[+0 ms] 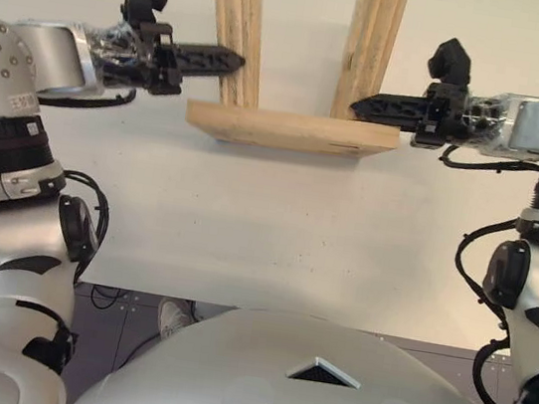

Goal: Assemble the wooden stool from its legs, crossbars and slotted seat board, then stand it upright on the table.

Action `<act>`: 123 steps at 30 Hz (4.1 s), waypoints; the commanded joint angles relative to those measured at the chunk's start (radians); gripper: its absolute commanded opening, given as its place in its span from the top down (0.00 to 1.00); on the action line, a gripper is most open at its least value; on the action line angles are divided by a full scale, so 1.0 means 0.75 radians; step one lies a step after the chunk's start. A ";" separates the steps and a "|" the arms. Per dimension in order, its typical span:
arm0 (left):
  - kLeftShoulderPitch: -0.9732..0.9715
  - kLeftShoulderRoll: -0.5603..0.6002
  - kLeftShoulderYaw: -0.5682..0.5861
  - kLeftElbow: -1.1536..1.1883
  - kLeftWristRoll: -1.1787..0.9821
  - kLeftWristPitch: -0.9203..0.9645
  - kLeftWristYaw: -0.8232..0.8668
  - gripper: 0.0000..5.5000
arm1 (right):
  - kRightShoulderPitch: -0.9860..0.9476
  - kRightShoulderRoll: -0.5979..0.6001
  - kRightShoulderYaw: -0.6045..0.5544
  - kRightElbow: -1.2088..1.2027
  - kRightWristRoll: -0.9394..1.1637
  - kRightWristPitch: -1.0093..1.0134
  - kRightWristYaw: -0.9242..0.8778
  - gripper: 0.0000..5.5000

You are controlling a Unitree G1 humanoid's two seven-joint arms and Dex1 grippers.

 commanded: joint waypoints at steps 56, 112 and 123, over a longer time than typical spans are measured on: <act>0.256 0.119 -0.344 0.473 0.526 -1.802 -1.159 0.63 | 0.581 -0.387 0.301 -0.443 -0.546 -1.696 0.500 0.74; 0.390 -0.435 0.359 -0.082 0.434 -1.540 0.567 0.67 | 0.549 0.365 -0.459 -0.617 -0.224 -1.319 -0.819 0.64; 0.812 -0.714 -0.049 -0.258 0.672 -1.770 0.630 1.00 | 0.808 0.530 -0.092 -0.678 -0.833 -1.877 -1.204 1.00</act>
